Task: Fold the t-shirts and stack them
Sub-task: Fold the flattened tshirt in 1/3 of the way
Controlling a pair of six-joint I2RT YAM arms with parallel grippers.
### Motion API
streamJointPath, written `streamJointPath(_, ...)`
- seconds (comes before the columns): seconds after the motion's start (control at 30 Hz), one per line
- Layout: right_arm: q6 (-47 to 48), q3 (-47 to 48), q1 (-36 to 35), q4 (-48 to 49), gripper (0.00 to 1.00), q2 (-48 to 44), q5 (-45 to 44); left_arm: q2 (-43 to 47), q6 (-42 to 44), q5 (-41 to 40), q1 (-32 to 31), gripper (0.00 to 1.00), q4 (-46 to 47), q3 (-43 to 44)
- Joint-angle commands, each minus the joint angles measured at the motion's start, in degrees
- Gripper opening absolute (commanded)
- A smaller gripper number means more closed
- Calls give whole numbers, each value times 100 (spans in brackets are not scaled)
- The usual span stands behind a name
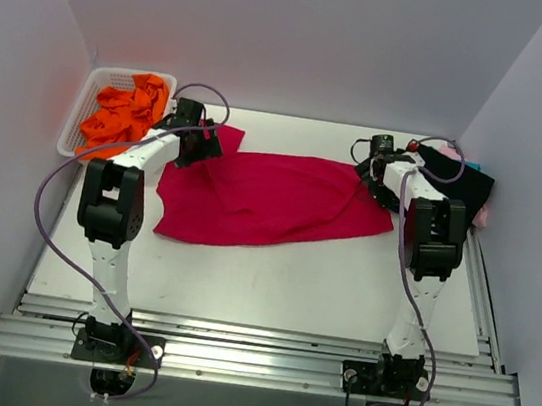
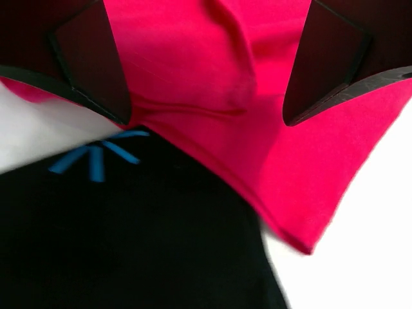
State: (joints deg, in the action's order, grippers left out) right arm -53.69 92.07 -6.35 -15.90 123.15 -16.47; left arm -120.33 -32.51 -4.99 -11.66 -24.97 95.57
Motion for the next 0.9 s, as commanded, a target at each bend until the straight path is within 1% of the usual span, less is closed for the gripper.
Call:
streamJointPath(0.0, -106, 268, 20, -818, 100, -669, -690, 633, 157, 279, 137, 94, -61, 305)
streamJointPath(0.1, -168, -101, -59, -774, 100, -1292, -919, 1230, 140, 43, 164, 94, -201, 24)
streamJointPath(0.13, -177, -276, -94, -705, 100, -1685, -989, 1641, 131, -71, 155, 94, -158, -360)
streamJointPath(0.17, -212, -460, -112, -660, 100, -1898, -1120, 1871, 114, -141, 138, 94, -88, -607)
streamJointPath(0.2, -221, -906, -173, -590, 100, -2100, -1156, 2117, 87, -220, 112, 94, -17, -871)
streamJointPath(0.23, -221, -1163, -208, -476, 100, -2529, -1209, 2554, 61, -300, 50, 94, 79, -1152)
streamJointPath(0.27, -273, -1418, -261, -432, 100, -2742, -1392, 2741, 35, -422, 24, 94, 150, -1668)
streamJointPath(0.3, -300, -1925, -366, -370, 100, -2953, -1455, 2926, -18, -423, 6, 94, 229, -1934)
streamJointPath(0.33, -369, -2191, -419, -248, 100, -3338, -1525, 3171, -62, -389, -11, 94, 351, -2180)
streamJointPath(0.37, -396, -2472, -446, -134, 100, -3524, -1543, 3244, -106, -310, -20, 94, 431, -2601)
streamJointPath(0.4, -388, -3014, -472, 15, 100, -3674, -1396, 3296, -211, -274, -20, 94, 493, -2779)
streamJointPath(0.43, -327, -3272, -472, 347, 100, -3928, -1272, 3332, -290, -283, -20, 94, 554, -2928)
streamJointPath(0.47, -291, -3518, -464, 534, 100, -4026, -1114, 3350, -395, -283, -29, 94, 633, -3087)
streamJointPath(0.5, -239, -3738, -455, 683, 100, -4088, -852, 3367, -640, -257, -21, 94, 738, -3428)
streamJointPath(0.53, -195, -4054, -446, 876, 100, -4184, -788, 3437, -825, -274, -20, 94, 852, -3596)
streamJointPath(0.57, -160, -4196, -446, 948, 100, -4229, -762, 3499, -1192, -283, -38, 95, 993, -3807)
streamJointPath(0.6, -150, -4328, -455, 1018, 99, -4290, -683, 3656, -1353, -187, -64, 95, 1177, -4322)
streamJointPath(0.63, -150, -4547, -437, 1080, 100, -4326, -569, 3753, -1528, -195, -99, 95, 1501, -4580)
streamJointPath(0.67, -176, -4662, -429, 1080, 100, -4378, -568, 3841, -1887, -238, -195, 96, 1634, -4817)
streamJointPath(0.7, -177, -4794, -437, 1167, 99, -4483, -533, 4033, -2021, -265, -231, 96, 1827, -5255)
streamJointPath(0.77, -212, -5146, -437, 1238, 99, -4607, -418, 4254, -2328, -440, -441, 96, 1873, -5600)
streamJointPath(0.8, -238, -5260, -437, 1343, 99, -4694, -410, 4464, -2408, -572, -512, 96, 1899, -5758)
streamJointPath(0.83, -238, -5348, -420, 1414, 99, -4713, -366, 4544, -2487, -834, -574, 96, 1969, -6056)
streamJointPath(0.87, -247, -5471, -385, 1467, 99, -4695, -348, 4589, -2549, -915, -618, 96, 2031, -6198)
